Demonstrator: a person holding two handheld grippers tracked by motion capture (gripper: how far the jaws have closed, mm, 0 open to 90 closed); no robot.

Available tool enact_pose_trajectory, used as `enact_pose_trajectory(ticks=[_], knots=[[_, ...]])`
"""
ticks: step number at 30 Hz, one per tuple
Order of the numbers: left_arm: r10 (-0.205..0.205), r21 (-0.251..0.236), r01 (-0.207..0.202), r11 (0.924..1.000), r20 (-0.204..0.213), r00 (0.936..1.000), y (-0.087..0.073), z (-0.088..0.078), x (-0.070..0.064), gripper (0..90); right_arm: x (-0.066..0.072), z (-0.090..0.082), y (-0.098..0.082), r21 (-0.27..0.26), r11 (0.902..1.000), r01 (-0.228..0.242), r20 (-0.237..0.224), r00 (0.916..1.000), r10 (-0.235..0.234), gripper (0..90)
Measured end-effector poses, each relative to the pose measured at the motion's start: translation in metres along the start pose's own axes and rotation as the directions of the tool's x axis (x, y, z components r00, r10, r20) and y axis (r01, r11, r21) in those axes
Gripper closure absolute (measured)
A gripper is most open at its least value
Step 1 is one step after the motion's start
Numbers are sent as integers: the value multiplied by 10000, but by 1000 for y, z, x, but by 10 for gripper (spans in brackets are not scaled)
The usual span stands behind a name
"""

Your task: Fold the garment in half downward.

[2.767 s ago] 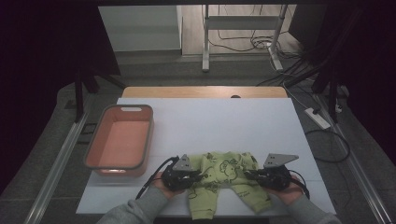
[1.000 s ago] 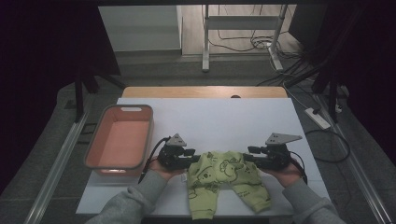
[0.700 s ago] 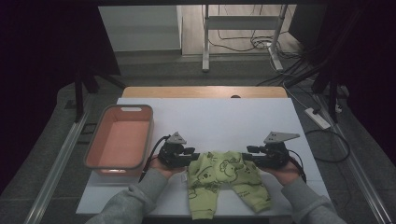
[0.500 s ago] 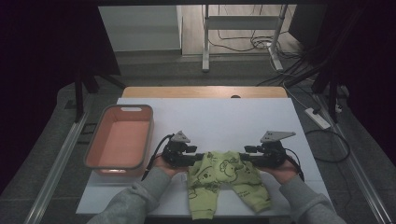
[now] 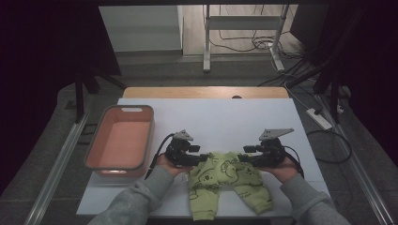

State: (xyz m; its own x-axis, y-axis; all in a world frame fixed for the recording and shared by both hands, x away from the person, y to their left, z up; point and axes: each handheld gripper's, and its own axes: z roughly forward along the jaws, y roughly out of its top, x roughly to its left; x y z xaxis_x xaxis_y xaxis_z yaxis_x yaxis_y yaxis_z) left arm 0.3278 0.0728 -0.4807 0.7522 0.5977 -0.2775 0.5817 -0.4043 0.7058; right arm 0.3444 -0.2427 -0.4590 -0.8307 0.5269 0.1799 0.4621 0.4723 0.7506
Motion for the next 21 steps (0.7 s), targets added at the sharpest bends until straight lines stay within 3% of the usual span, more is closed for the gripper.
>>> enact_pose_trajectory(ticks=[4, 7, 9, 12, 14, 21], knots=[[153, 368, -162, 9992, 254, 9996, 1, 9, -4, 436, 2, 11, -1, 577, 9983, 21, 96, 10000, -27, 511], [210, 609, -239, 9979, 464, 9987, 0, 13, -6, 490, 3, 15, -2, 727, 9973, 106, 31, 9999, -109, 629], [288, 625, -324, 9975, 587, 9979, -1, 14, -7, 600, 4, 14, -3, 745, 9971, 166, 103, 9998, -174, 746], [450, 505, -495, 9975, 859, 9953, -1, 10, -10, 774, 7, 9, -4, 556, 9982, 237, 33, 9997, -239, 827], [518, 339, -556, 9979, 1045, 9932, -2, 6, -13, 836, 10, 5, -5, 385, 9988, 304, -19, 9995, -303, 845], [836, 32, -853, 9963, 1684, 9822, -15, -11, -29, 850, 28, -19, -20, -349, 9985, 432, -519, 9976, -450, 852]])
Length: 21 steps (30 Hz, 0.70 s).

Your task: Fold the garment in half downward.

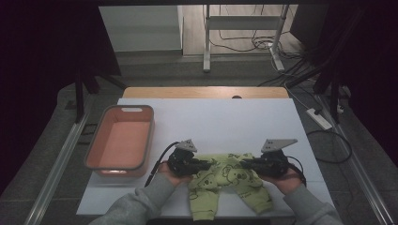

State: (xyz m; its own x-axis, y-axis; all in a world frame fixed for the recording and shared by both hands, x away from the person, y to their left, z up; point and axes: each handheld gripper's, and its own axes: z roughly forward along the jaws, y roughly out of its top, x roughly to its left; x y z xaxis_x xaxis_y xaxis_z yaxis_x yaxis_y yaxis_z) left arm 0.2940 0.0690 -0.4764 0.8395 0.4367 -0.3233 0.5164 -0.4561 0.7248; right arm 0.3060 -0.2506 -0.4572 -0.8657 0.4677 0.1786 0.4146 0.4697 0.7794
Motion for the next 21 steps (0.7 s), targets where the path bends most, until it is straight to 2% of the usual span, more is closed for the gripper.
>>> enact_pose_trajectory(ticks=[4, 5, 6, 8, 10, 11, 13, 15, 17, 18, 20, 21], knots=[[252, 11, -253, 9997, 379, 9990, -9, -6, -13, 828, 14, -9, -13, 3, 10000, 43, -396, 9992, -43, 851], [321, -73, -319, 9995, 326, 9990, -12, -7, -17, 797, 16, -10, -16, 28, 9999, 101, -509, 9987, -100, 851], [334, -206, -329, 9992, 232, 9992, -13, -10, -18, 719, 21, -11, -20, 58, 9998, 176, -623, 9979, -172, 851], [165, -592, -155, 9981, 156, 9997, -13, -16, -15, 617, 26, -13, -26, 128, 9997, 229, -798, 9966, -218, 850], [-136, -1092, 127, 9939, -79, 9999, -12, -22, -8, 587, 30, -13, -30, 210, 9993, 325, -943, 9951, -304, 849], [-294, -1145, 270, 9931, -187, 9994, -11, -23, -4, 582, 32, -13, -32, 269, 9990, 361, -1023, 9942, -331, 847], [-315, -1033, 255, 9943, -564, 9979, -10, -22, 1, 583, 35, -13, -34, 361, 9982, 481, -1180, 9921, -436, 837], [-345, -804, 290, 9963, -684, 9971, -9, -17, 5, 587, 37, -15, -34, 366, 9975, 611, -1360, 9891, -555, 794], [-227, -576, 183, 9982, -765, 9968, -8, -11, 6, 587, 37, -19, -32, 88, 9978, 663, -1225, 9904, -647, 686], [-151, -483, 112, 9988, -818, 9965, -7, -8, 6, 587, 34, -22, -30, -225, 9985, 498, -1087, 9927, -519, 638], [-105, -364, 72, 9993, -908, 9958, -6, -4, 6, 587, 25, -28, -23, -858, 9962, 115, -733, 9971, -178, 601], [-82, -311, 51, 9995, -1009, 9949, -6, -3, 7, 586, 20, -30, -19, -956, 9954, 35, -500, 9987, -83, 603]])
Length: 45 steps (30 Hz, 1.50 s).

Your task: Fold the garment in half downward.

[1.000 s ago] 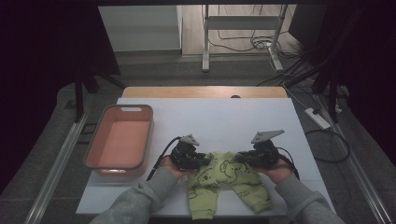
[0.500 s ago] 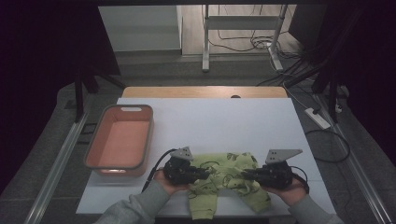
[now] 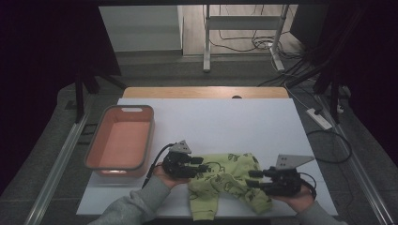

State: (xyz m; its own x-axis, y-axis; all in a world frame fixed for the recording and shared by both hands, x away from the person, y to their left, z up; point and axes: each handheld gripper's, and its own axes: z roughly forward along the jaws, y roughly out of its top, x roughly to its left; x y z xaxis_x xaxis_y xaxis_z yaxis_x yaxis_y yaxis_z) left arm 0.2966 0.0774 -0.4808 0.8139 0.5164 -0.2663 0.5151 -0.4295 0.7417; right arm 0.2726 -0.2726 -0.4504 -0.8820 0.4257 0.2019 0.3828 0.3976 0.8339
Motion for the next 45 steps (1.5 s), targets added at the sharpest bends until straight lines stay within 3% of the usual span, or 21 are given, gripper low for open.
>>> enact_pose_trajectory(ticks=[3, 5, 8, 14, 19, 25, 31, 37, 40, 43, 45], knots=[[-159, 83, 161, 9998, -241, 9996, 1, 3, 5, 572, -14, 8, 10, 229, 9997, -43, 345, 9994, 35, 647], [-234, 133, 240, 9996, -466, 9986, 1, 4, 8, 559, -19, 22, 14, 598, 9982, 62, 431, 9990, -88, 727], [-308, 157, 318, 9994, -589, 9978, 1, 6, 11, 540, -20, 44, 17, 1130, 9931, 327, 153, 9993, -347, 877], [-334, 187, 350, 9992, -834, 9960, 1, 6, 11, 500, -7, 74, 19, 1737, 9829, 608, -629, 9967, -505, 897], [-374, 221, 395, 9990, -910, 9952, 0, 5, 12, 484, 14, 75, 9, 1928, 9787, 711, -1339, 9899, -456, 897], [-416, 270, 448, 9986, -1083, 9933, -1, 5, 14, 465, 34, 73, -11, 2402, 9667, 884, -1649, 9851, -491, 896], [-455, 266, 489, 9985, -1154, 9923, -1, 5, 16, 446, 33, 76, -23, 2907, 9538, 759, -1411, 9893, -357, 896], [-510, 254, 545, 9982, -1221, 9912, -2, 3, 18, 428, 34, 82, -28, 3289, 9418, 693, -1502, 9884, -203, 895], [-555, 216, 588, 9980, -1286, 9901, -3, 1, 18, 422, 34, 79, -25, 3011, 9518, 587, -1510, 9884, -132, 895], [-616, 187, 647, 9977, -1354, 9889, -3, 0, 20, 418, 29, 68, -15, 2305, 9718, 502, -1065, 9940, -260, 896], [-663, 174, 693, 9974, -1369, 9884, -3, -1, 21, 413, 23, 63, -10, 1957, 9799, 399, -735, 9970, -259, 896]])
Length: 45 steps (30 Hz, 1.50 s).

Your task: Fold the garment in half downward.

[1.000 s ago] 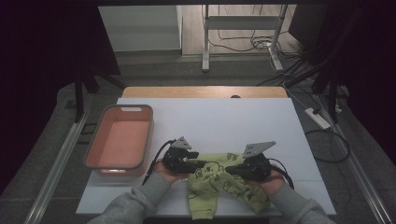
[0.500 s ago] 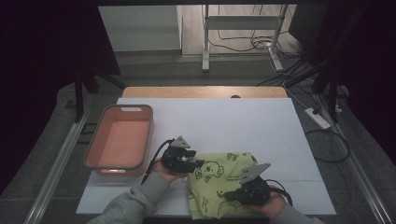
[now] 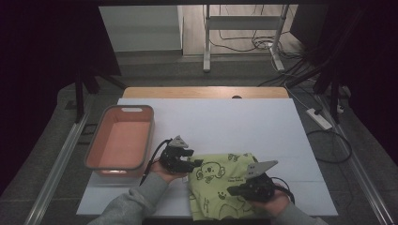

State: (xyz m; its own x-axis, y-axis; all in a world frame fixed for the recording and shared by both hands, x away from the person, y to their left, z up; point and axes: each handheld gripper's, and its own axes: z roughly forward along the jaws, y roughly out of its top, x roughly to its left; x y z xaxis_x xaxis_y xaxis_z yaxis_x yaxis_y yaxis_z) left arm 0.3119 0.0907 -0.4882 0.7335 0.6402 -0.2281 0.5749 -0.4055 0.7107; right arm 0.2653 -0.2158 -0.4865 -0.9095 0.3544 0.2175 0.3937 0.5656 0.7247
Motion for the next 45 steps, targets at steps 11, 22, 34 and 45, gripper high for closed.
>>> enact_pose_trajectory(ticks=[11, 22, 34, 45], knots=[[-169, -56, 169, 9998, -95, 9998, 0, -3, 4, 393, -28, -11, 8, -879, 9961, -77, 1508, 9883, 210, 895], [-344, -160, 342, 9993, -154, 9993, -2, -11, 9, 356, -33, -18, 3, -1478, 9889, -162, 1808, 9826, 431, 748], [-542, -243, 538, 9983, -139, 9984, -4, -19, 14, 337, -26, -20, 2, -1752, 9845, 82, 2040, 9786, 281, 510], [-590, -122, 589, 9982, -56, 9982, -4, -19, 18, 325, -28, -24, -1, -1878, 9822, 61, 2356, 9711, 390, 468]])
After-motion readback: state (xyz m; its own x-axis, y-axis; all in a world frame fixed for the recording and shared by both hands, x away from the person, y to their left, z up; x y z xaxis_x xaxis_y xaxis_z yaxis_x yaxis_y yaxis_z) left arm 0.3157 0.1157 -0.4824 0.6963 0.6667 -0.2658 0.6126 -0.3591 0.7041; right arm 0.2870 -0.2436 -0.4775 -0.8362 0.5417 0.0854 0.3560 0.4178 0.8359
